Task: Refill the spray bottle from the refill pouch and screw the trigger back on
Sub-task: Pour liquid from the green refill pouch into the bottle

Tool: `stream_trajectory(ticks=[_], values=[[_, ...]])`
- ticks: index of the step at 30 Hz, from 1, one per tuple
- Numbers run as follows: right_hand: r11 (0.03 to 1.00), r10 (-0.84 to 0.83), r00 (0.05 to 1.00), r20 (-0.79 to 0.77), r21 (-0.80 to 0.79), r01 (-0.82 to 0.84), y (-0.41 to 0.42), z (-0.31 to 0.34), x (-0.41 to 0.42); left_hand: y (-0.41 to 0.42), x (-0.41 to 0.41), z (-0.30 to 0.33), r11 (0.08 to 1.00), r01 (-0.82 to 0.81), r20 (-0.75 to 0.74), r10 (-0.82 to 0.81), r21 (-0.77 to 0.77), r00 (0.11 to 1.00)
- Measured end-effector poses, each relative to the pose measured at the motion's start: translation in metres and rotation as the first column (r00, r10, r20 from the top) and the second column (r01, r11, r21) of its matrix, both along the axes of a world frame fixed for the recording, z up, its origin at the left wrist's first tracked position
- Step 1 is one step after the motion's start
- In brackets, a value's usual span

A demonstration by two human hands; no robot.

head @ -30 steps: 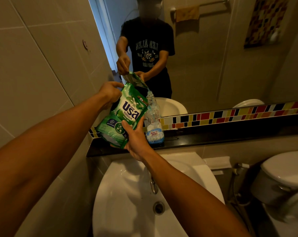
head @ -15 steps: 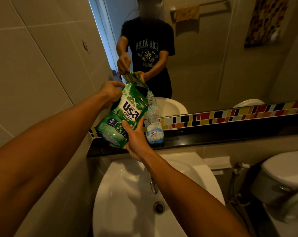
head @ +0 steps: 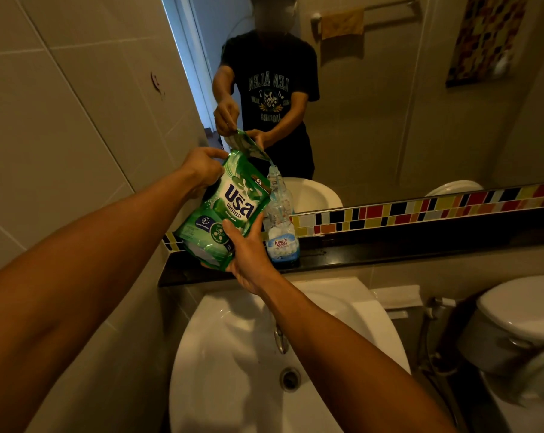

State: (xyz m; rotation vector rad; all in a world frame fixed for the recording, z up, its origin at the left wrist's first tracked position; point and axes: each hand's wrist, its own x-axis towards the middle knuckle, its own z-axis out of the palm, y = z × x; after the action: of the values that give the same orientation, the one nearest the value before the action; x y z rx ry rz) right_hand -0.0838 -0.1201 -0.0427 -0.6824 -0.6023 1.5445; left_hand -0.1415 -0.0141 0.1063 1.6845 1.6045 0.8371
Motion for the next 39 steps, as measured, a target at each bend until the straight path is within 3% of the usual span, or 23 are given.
stream_trajectory(ticks=[19,29,35,39], values=[[0.999,-0.03,0.986,0.166,0.025,0.026,0.006,-0.025,0.013,0.003,-0.01,-0.032,0.999,-0.047,0.072,0.045,0.021,0.996],[0.999,-0.035,0.883,0.467,0.027,0.025,0.011,-0.051,0.028,0.009,-0.022,-0.07,0.989,-0.142,0.153,0.146,-0.035,0.977],[0.997,-0.047,0.8,0.598,0.076,0.002,0.015,-0.064,0.05,0.007,-0.026,-0.099,0.978,-0.157,0.281,0.191,-0.138,0.94],[0.996,-0.054,0.728,0.683,0.093,-0.013,0.019,-0.067,0.067,0.005,-0.024,-0.119,0.956,-0.1,0.493,0.229,-0.275,0.839]])
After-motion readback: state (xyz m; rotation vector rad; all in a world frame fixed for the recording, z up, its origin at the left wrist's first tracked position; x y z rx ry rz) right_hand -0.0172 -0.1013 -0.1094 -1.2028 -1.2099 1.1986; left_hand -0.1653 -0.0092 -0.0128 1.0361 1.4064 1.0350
